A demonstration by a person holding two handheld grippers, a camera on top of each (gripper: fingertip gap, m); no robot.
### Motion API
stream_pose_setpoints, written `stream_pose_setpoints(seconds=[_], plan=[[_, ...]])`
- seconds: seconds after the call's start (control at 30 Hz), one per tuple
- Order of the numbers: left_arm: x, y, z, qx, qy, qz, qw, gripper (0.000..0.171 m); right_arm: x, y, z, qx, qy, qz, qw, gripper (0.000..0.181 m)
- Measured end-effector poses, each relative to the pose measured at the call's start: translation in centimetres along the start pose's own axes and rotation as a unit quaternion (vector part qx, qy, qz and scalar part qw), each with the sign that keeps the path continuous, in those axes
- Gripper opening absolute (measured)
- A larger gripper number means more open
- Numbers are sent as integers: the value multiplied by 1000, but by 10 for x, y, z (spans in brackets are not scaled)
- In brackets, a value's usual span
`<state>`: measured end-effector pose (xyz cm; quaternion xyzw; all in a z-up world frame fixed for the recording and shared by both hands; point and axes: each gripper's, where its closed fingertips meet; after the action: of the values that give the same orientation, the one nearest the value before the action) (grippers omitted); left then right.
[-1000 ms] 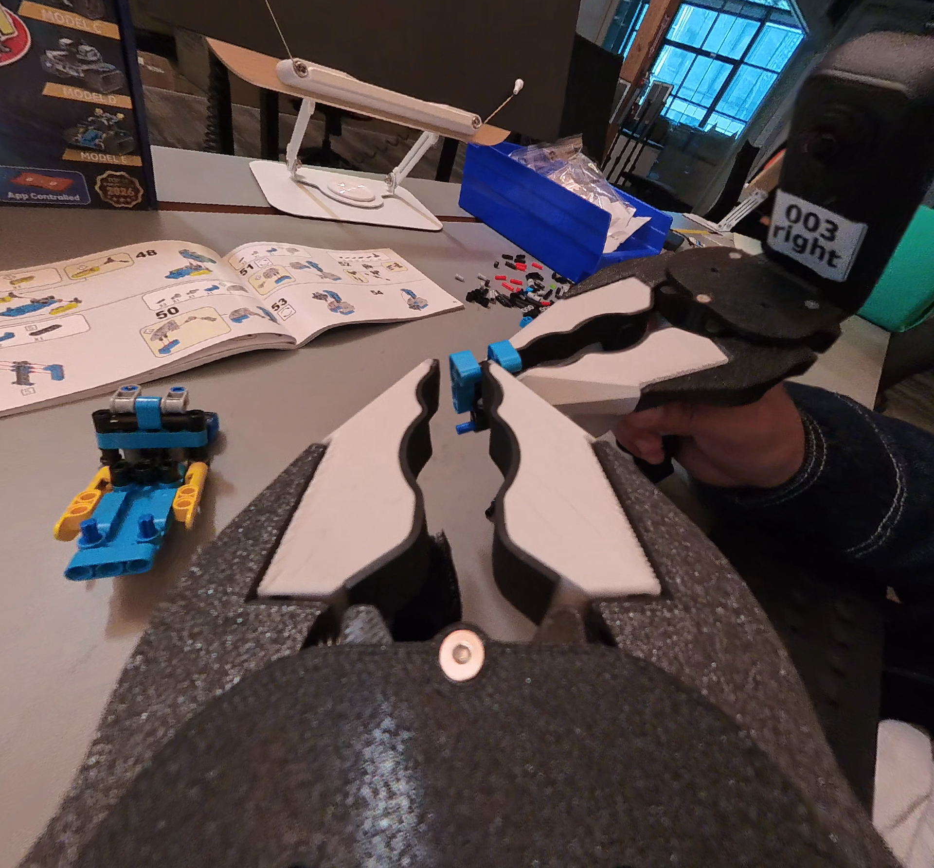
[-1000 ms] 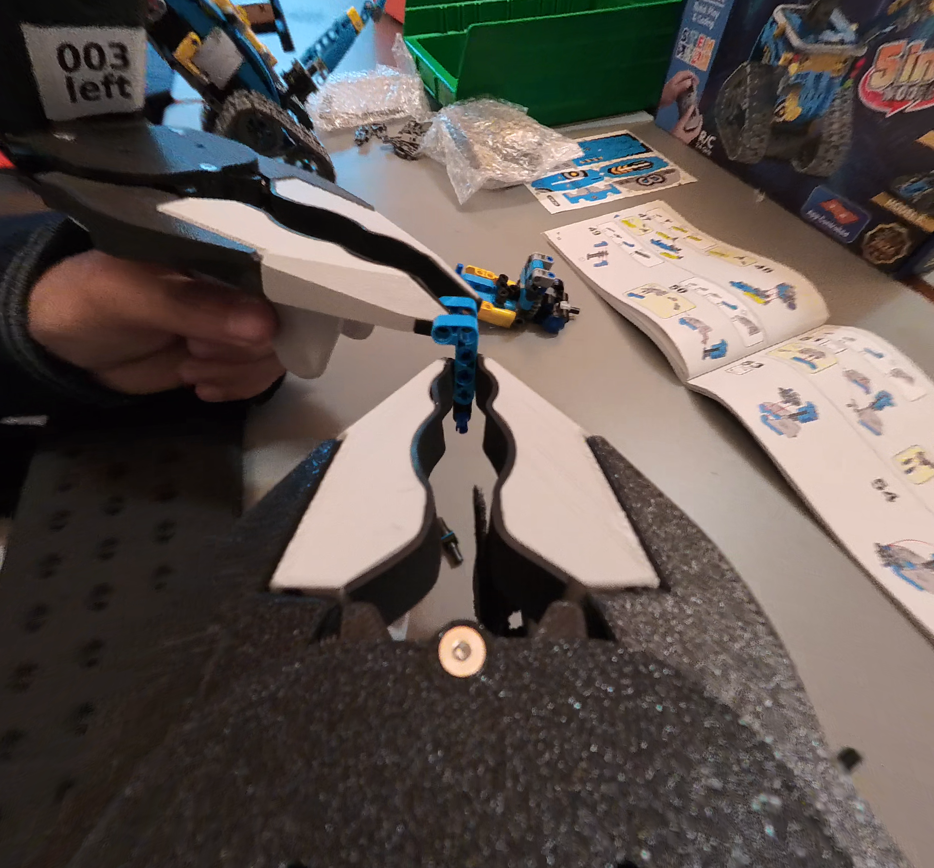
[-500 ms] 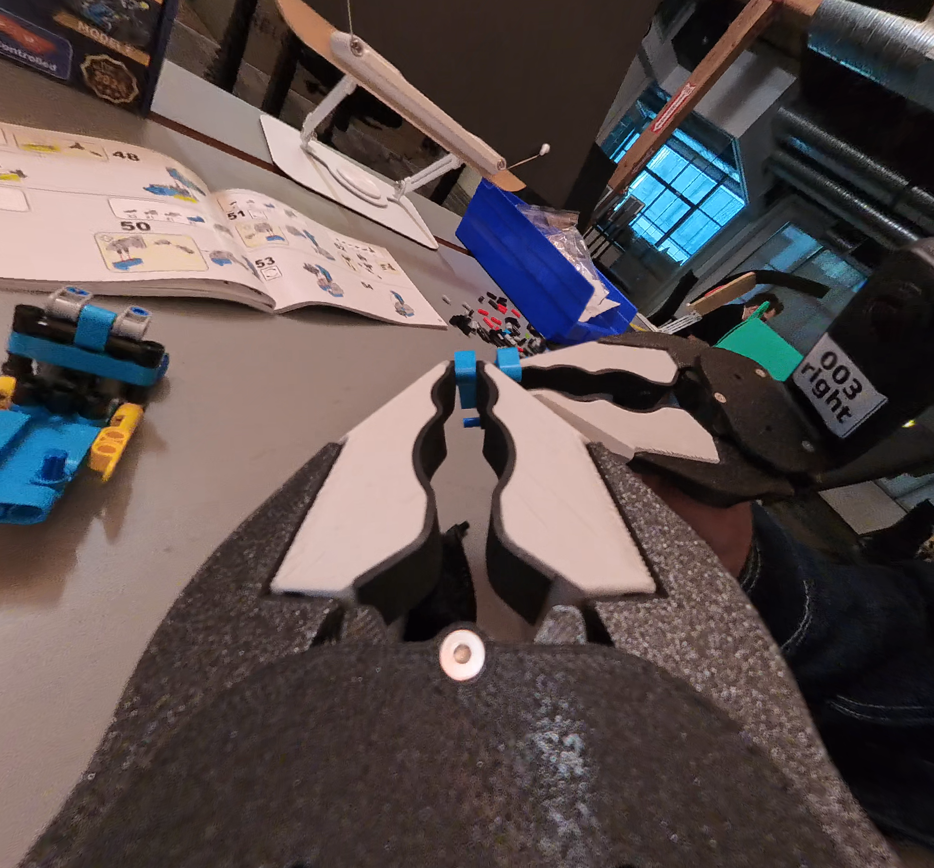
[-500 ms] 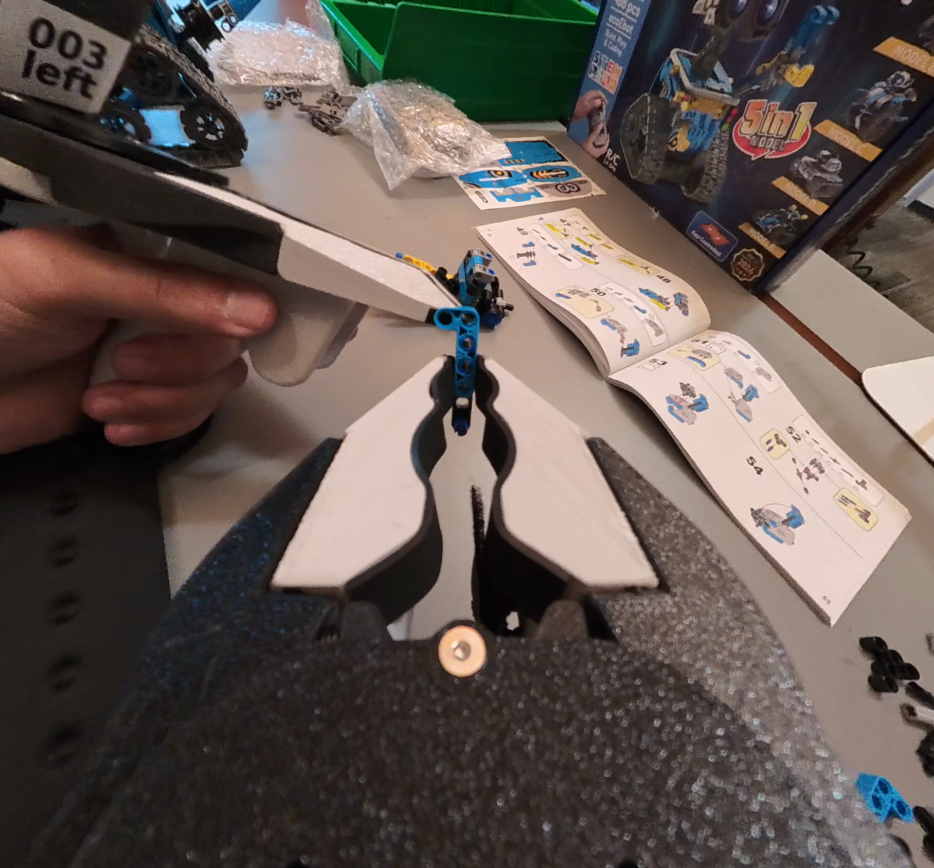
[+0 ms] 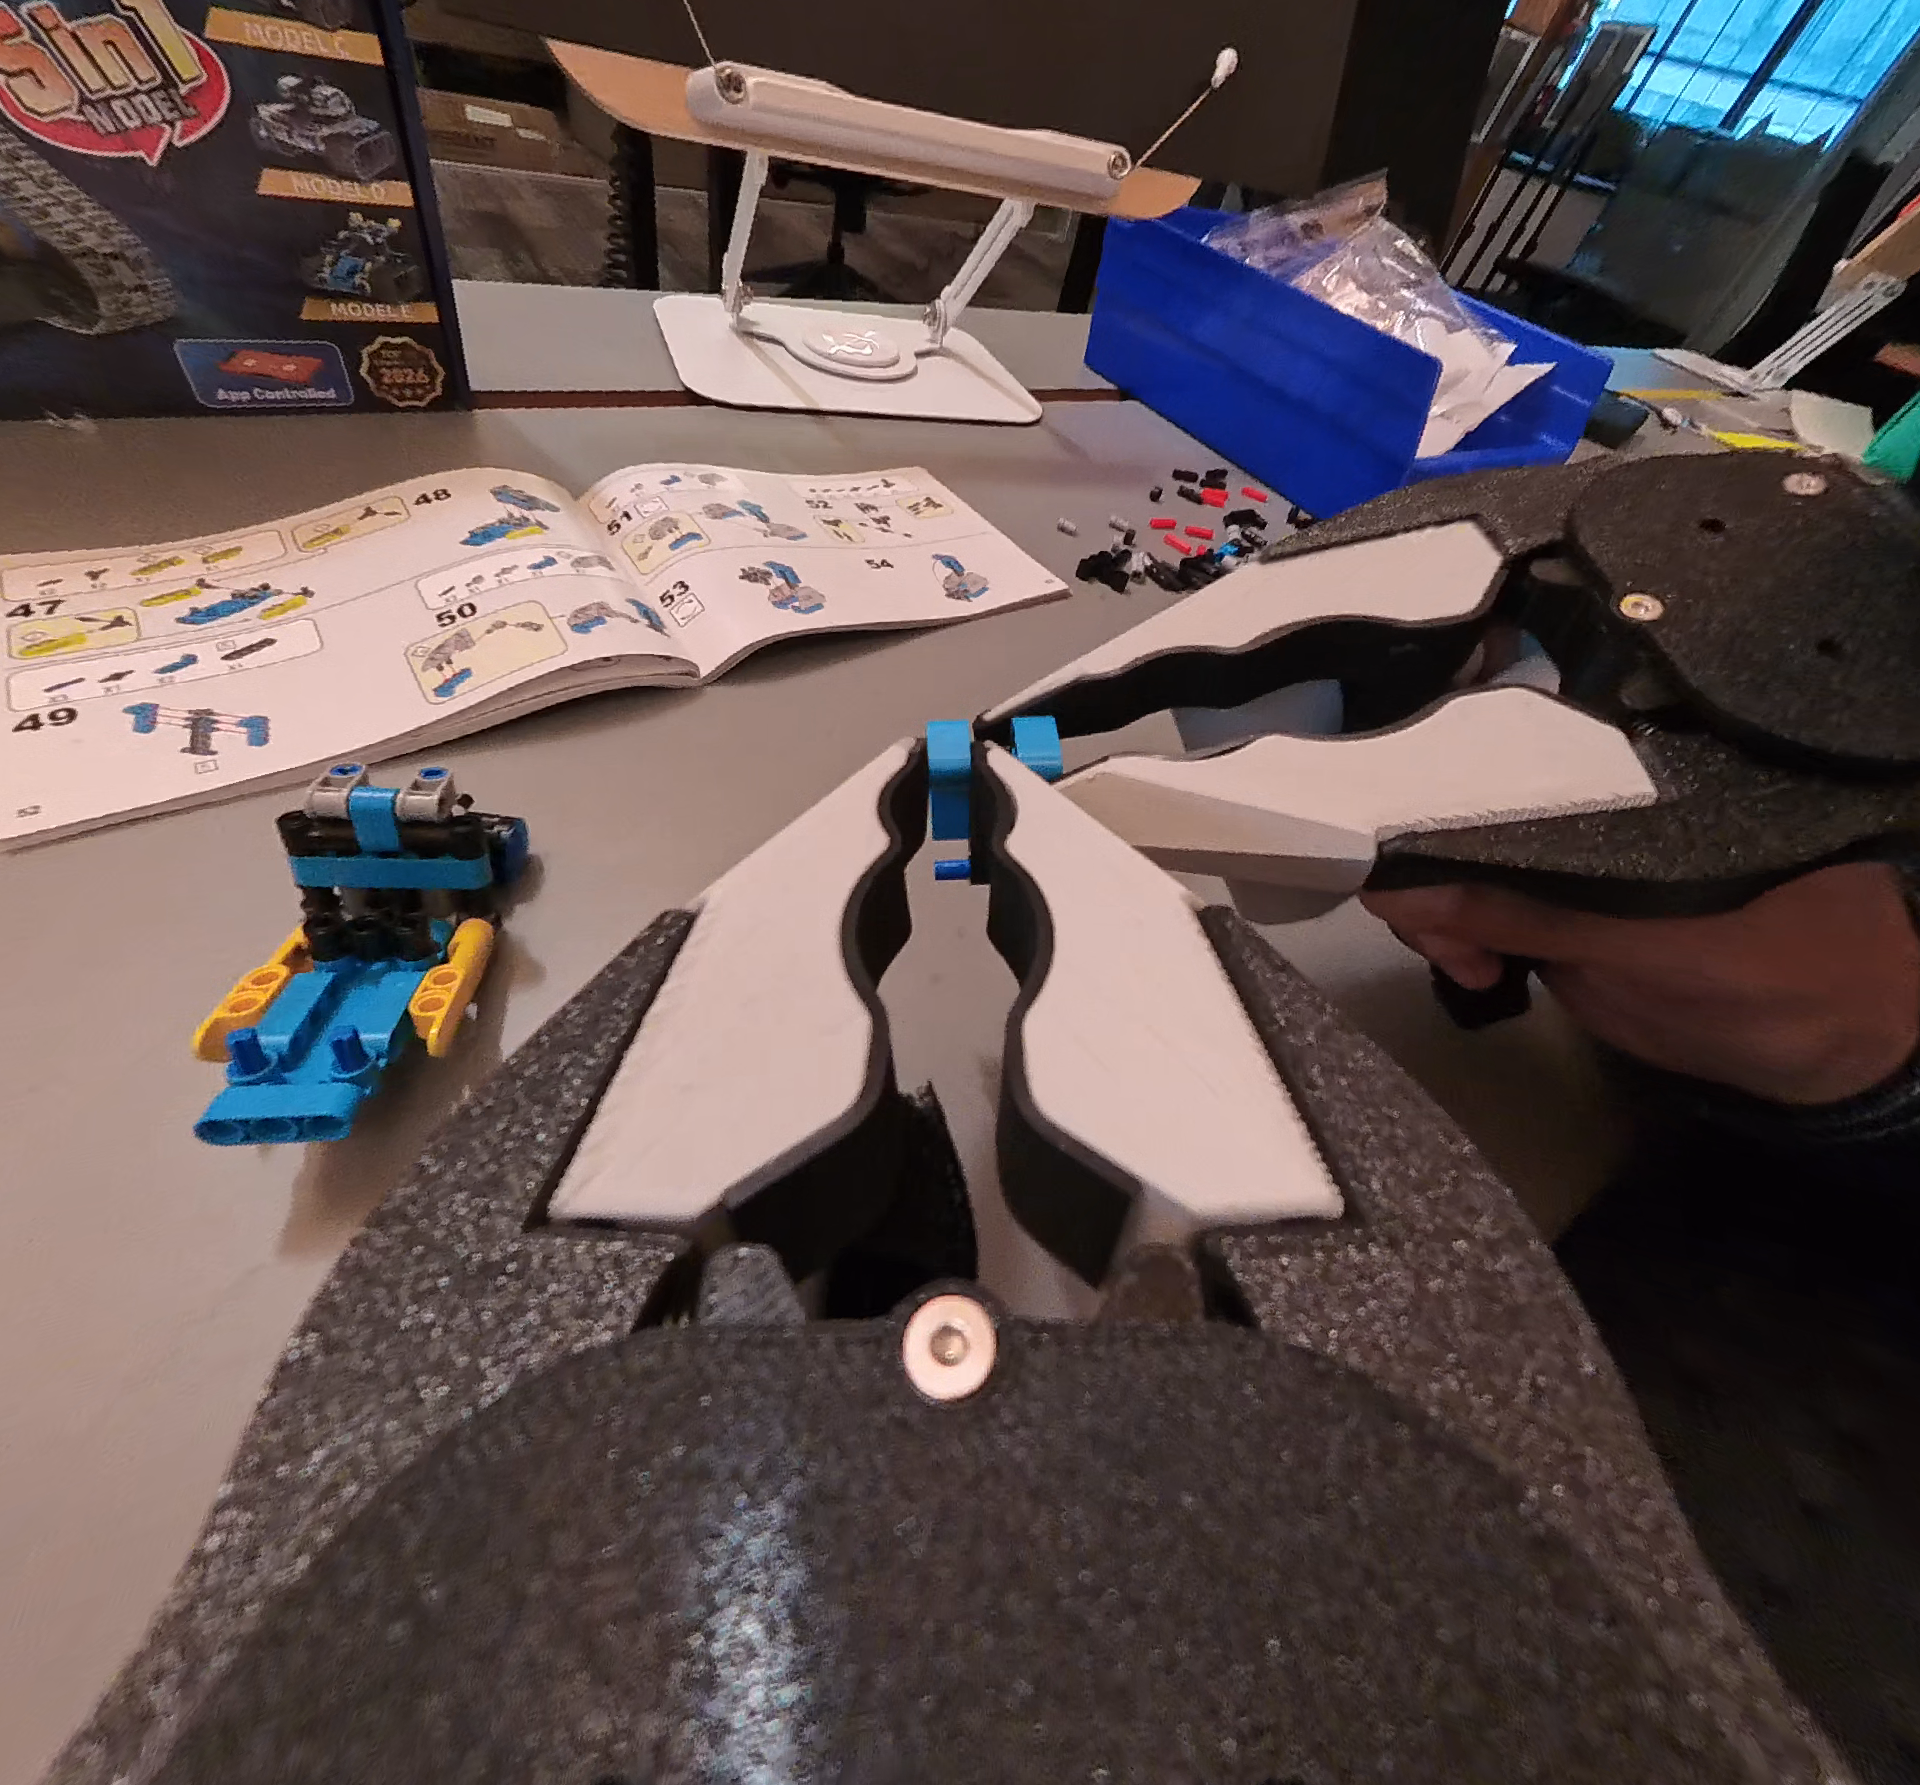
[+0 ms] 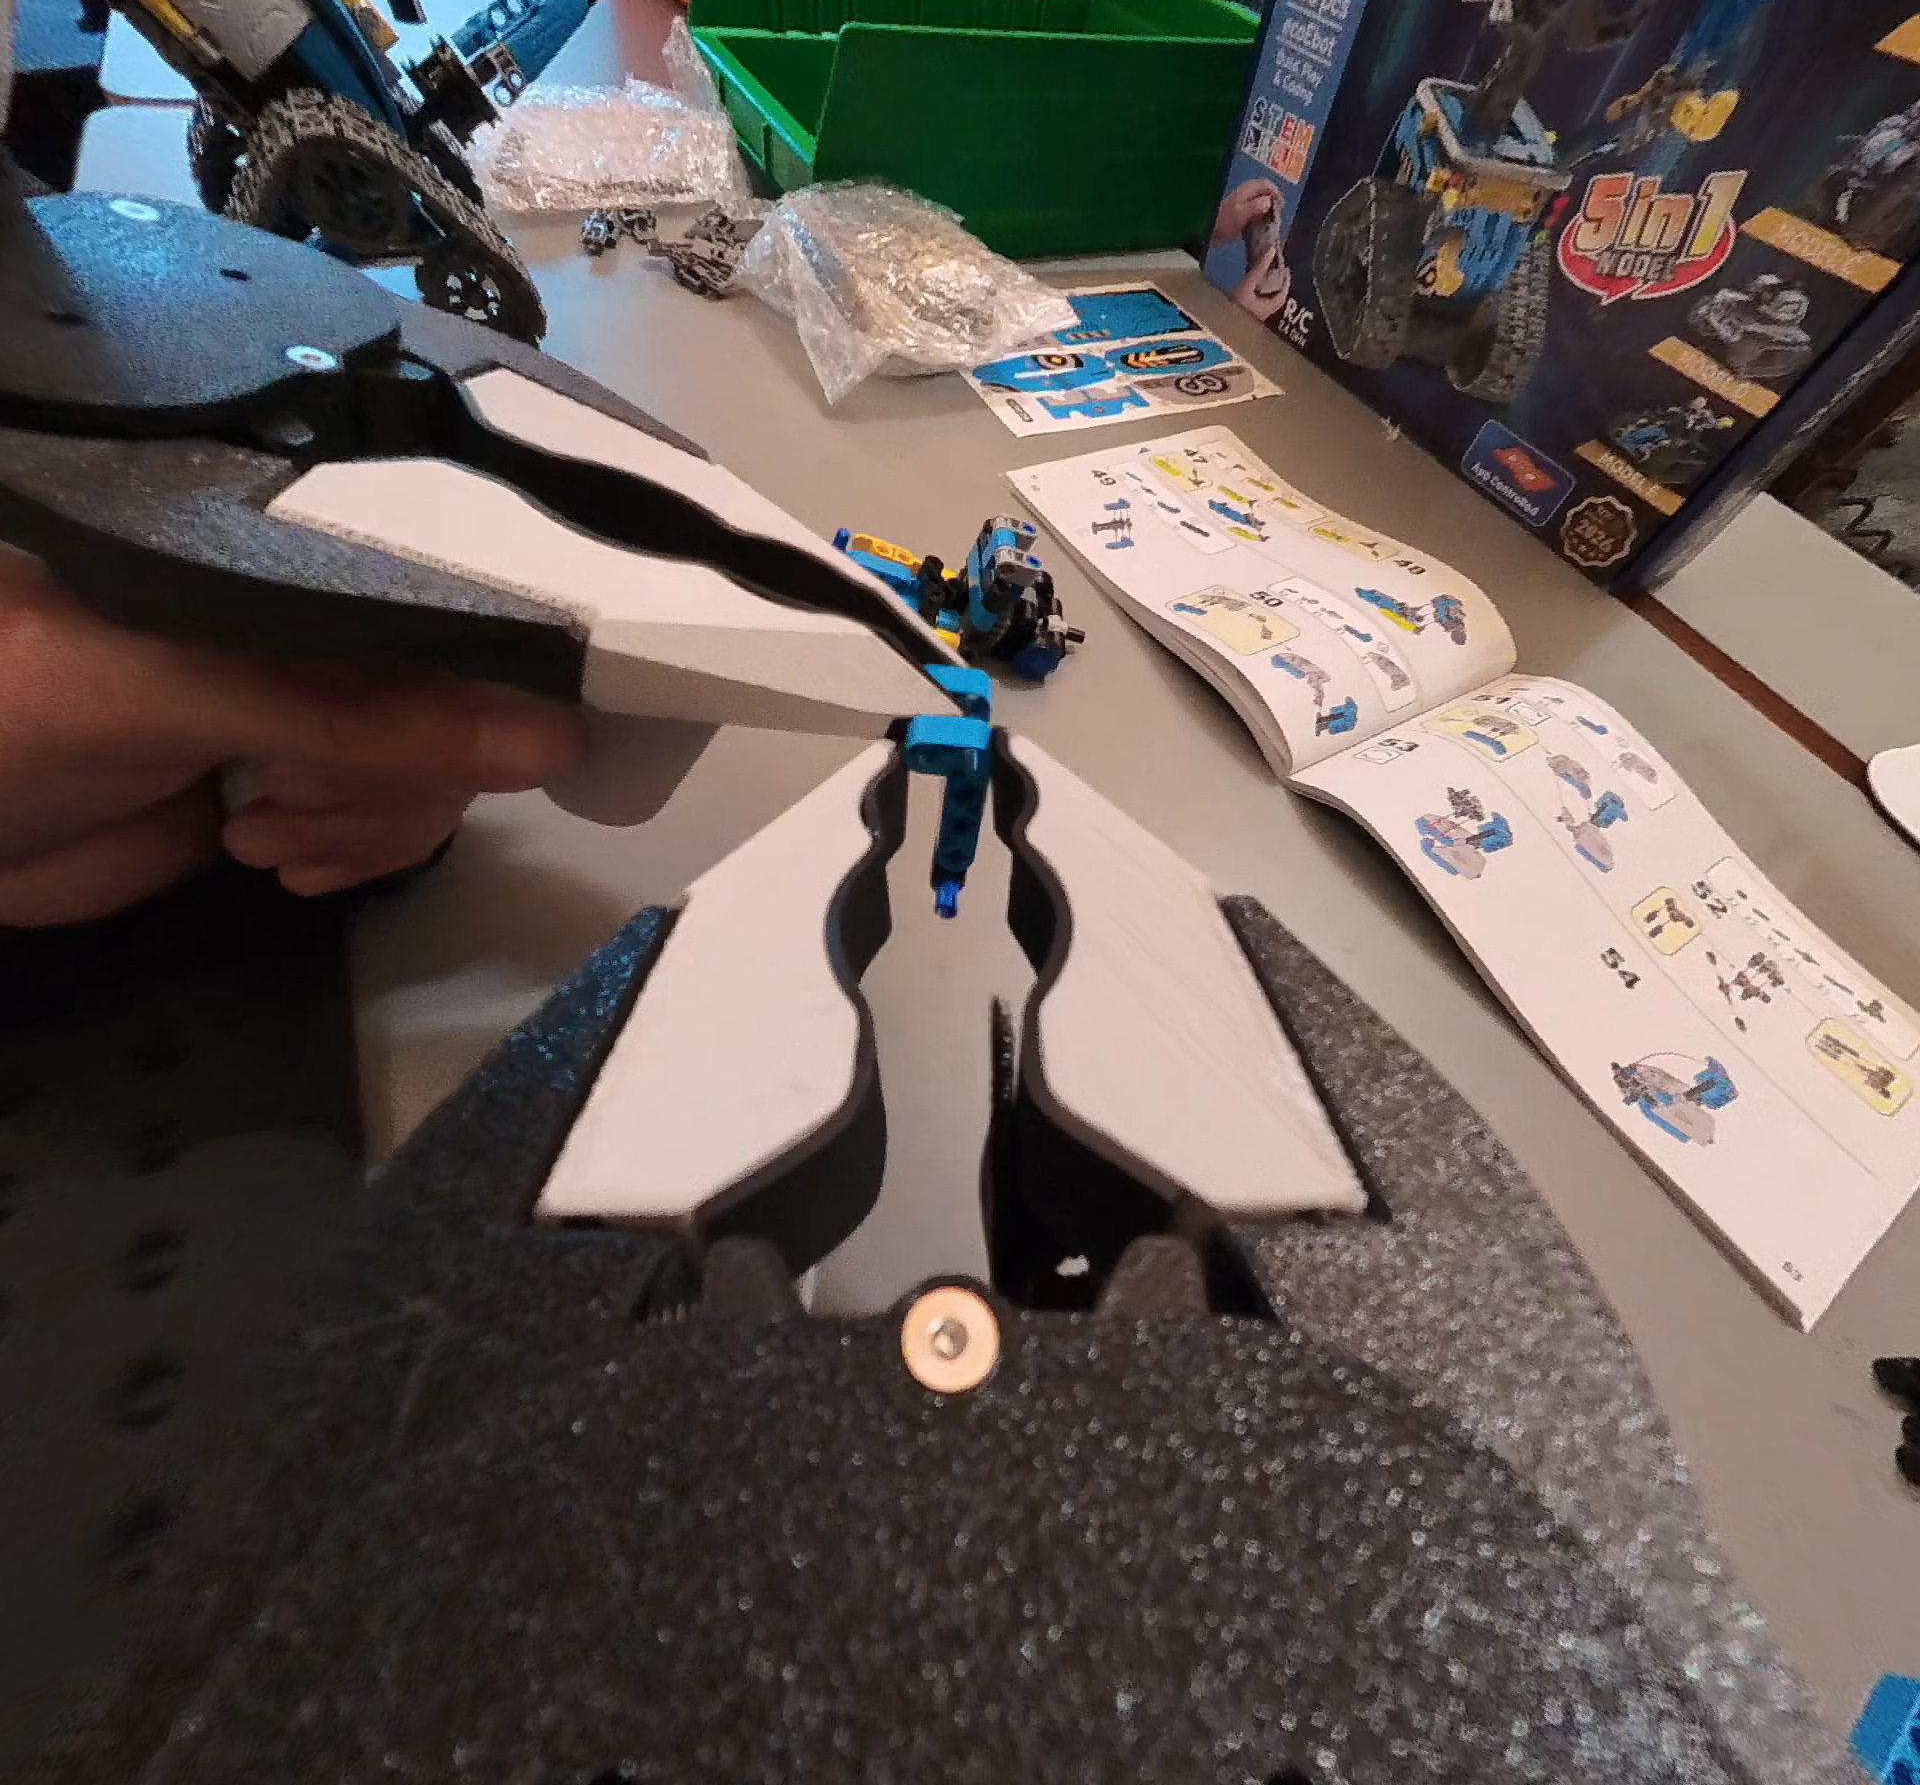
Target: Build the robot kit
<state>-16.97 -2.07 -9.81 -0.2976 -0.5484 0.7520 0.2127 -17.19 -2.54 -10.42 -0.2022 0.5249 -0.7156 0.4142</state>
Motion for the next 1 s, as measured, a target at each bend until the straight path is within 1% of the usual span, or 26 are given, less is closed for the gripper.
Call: stream_pose_setpoints(seconds=[0.07, 0.13, 0.2, 0.37, 0.4, 0.43, 0.47, 0.5, 0.53, 0.57, 0.6, 0.63, 0.67, 0.7, 0.73, 0.77, 0.83, 0.9, 0.93, 1.0], plan=[[0, -1, 0, -4, 16, 17, 1000, 7, 1, 0, 0, 5, -2, 27, 1000, 15], [-3, -5, 2, -21, 46, 56, 997, 7, 1, -5, 5, -2, 9, 52, 999, 13], [-2, -6, 3, -29, 51, 71, 996, 6, 1, -7, 6, -1, 26, 71, 997, 13], [1, -1, 1, -21, 87, 143, 986, 6, 1, -2, 3, 10, 35, 86, 996, 12], [7, 0, 1, -19, 70, 147, 986, 7, 2, -2, 3, 11, 36, 92, 995, 12], [44, 3, 7, -32, -23, 166, 985, 6, 5, -4, 7, 1, 29, 96, 995, 11], [68, 0, 15, -51, -26, 233, 971, 6, 5, -17, 17, -34, 31, 84, 995, 9], [73, -7, 22, -73, 3, 264, 962, 6, 2, -20, 23, -41, 37, 79, 995, 10], [58, -15, 25, -74, 6, 190, 979, 7, -1, -15, 21, -35, 39, 73, 996, 11], [33, -18, 22, -65, 5, 91, 994, 7, -2, -8, 17, -22, 21, 44, 999, 12], [14, -16, 17, -56, 19, 51, 997, 7, -3, -6, 15, -21, 2, 11, 1000, 11], [12, -12, 13, -45, 24, 61, 997, 7, -6, -2, 13, -16, -3, -1, 1000, 11], [23, -9, 12, -42, 30, 112, 992, 7, -7, 3, 11, -8, -10, -5, 1000, 12], [31, -7, 11, -41, 49, 171, 983, 7, -5, 6, 10, -6, -23, -19, 1000, 12], [36, -5, 11, -40, 63, 212, 975, 7, -4, 5, 9, -10, -39, -40, 998, 12], [38, -3, 10, -38, 65, 225, 971, 7, -6, 6, 7, -12, -49, -61, 997, 13], [33, 4, 5, -7, 69, 213, 975, 7, 2, -1, 10, -35, -114, -112, 986, 13], [23, 15, 1, 42, 82, 186, 978, 7, 0, 4, 10, -33, -153, -181, 971, 13], [17, 21, 0, 79, 94, 170, 978, 7, 4, 6, 12, -25, -194, -222, 955, 14], [14, 31, 3, 138, 96, 135, 976, 7, -4, 2, 16, -47, -225, -299, 926, 13]])
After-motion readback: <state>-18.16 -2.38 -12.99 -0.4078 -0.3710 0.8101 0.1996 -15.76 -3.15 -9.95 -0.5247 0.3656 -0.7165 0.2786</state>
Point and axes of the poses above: each gripper's, where its closed fingertips meet, z back along the fingers, y out of its underside, x = y × z across the jaws, and after that the axes turned 2 degrees about y, right-handed
